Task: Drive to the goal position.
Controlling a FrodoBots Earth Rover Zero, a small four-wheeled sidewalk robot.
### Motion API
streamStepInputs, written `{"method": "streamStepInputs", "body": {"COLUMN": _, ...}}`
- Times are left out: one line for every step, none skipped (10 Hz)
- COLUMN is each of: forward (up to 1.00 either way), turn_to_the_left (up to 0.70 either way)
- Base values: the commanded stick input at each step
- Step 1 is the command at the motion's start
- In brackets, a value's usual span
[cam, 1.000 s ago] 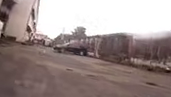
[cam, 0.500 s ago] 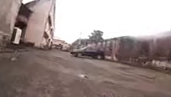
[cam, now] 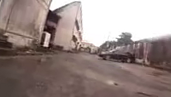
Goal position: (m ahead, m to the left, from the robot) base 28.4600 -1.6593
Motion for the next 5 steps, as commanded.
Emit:
{"method": "streamStepInputs", "body": {"forward": 0.70, "turn_to_the_left": 0.18}}
{"method": "streamStepInputs", "body": {"forward": 0.70, "turn_to_the_left": 0.18}}
{"method": "streamStepInputs", "body": {"forward": 0.70, "turn_to_the_left": 0.18}}
{"method": "streamStepInputs", "body": {"forward": 0.70, "turn_to_the_left": 0.18}}
{"method": "streamStepInputs", "body": {"forward": 0.70, "turn_to_the_left": 0.18}}
